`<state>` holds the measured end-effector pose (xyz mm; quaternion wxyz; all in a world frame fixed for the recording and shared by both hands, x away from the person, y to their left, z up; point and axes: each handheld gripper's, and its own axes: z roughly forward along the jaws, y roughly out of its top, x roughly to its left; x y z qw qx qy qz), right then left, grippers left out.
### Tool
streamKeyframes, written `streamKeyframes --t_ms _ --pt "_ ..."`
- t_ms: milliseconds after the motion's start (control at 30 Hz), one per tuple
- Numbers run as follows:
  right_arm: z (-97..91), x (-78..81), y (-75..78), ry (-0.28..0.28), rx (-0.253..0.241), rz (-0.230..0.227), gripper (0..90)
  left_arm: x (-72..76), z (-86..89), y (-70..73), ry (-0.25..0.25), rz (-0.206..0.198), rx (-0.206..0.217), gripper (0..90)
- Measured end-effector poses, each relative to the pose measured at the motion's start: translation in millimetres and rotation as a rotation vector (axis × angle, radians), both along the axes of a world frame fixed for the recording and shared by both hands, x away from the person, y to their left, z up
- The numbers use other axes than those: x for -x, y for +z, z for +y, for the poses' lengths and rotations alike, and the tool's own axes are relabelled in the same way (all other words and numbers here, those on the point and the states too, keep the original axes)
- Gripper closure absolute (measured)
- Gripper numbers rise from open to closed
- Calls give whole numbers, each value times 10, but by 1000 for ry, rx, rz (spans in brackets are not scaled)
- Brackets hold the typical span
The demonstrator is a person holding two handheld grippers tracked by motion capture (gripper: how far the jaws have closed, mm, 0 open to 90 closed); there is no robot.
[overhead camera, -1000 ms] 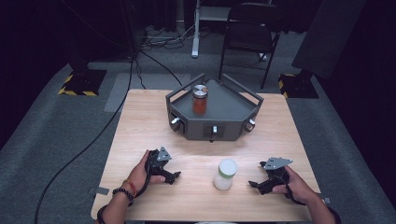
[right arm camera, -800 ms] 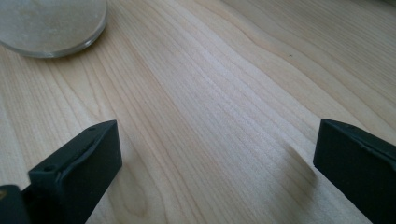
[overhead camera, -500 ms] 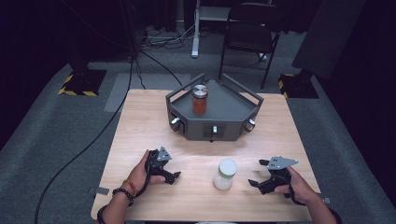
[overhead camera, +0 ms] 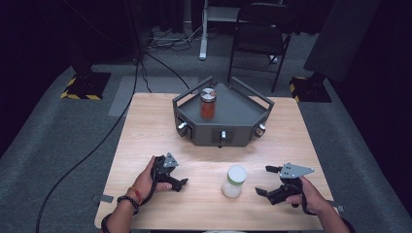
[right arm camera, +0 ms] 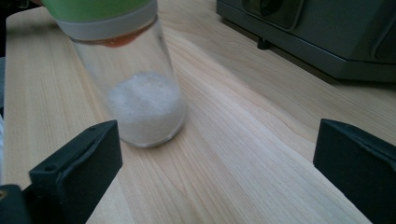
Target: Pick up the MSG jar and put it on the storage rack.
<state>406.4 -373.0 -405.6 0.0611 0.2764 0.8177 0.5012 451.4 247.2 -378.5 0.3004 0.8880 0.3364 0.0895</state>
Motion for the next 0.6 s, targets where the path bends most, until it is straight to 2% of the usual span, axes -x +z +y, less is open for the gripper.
streamKeyframes --t_ms 233,600 --pt "52 54 34 27 -24 -29 8 0 0 1 0 0 0 1" --pt "105 61 38 52 -41 -35 8 -1 0 1 0 0 0 1"
